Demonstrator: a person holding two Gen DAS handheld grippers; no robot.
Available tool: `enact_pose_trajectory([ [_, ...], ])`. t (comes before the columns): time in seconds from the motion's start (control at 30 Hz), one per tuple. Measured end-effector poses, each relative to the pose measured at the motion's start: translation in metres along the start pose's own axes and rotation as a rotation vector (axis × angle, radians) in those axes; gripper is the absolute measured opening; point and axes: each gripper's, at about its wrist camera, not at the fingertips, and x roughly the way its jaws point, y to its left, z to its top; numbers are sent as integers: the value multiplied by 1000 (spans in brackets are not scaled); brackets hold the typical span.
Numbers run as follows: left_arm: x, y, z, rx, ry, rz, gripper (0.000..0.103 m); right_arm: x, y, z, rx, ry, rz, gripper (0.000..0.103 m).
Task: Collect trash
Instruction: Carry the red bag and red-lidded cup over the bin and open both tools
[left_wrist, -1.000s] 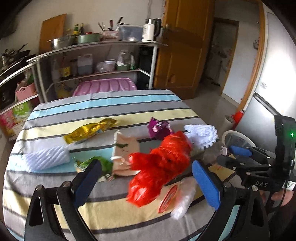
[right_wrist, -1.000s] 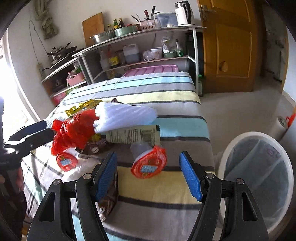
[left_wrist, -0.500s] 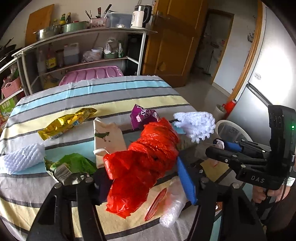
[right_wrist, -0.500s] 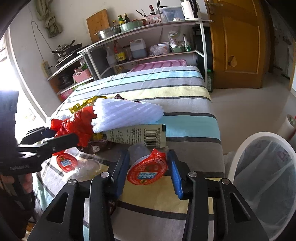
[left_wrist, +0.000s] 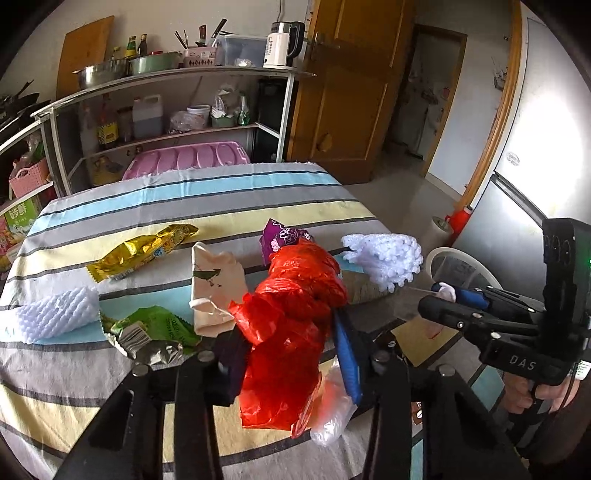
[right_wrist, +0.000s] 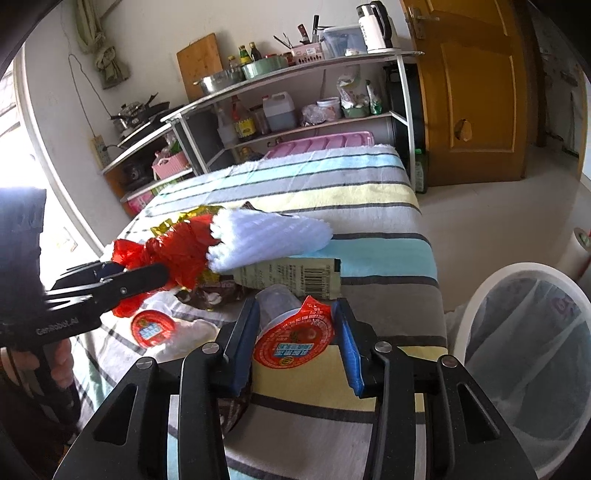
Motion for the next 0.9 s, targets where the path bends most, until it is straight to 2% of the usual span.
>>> enact_pose_trajectory([
  [0.1, -7, -1, -1, -10, -16, -7, 44, -8, 2, -2, 11, -14, 11, 42],
  [0.23, -20, -5, -1, 5, -55, 23, 44, -19, 2, -4, 24, -42, 16, 42],
  [0.37, -34, -10, 2, 9, -85, 10, 44, -34, 5, -3, 23, -73, 11, 42],
  [0.67, -49, -44, 16, 61, -129, -73, 44, -79, -11, -5, 73, -165, -43, 42],
  [0.9, -31, -94, 21, 127, -100, -182, 44, -112, -52, -12, 161, -209, -159, 42],
])
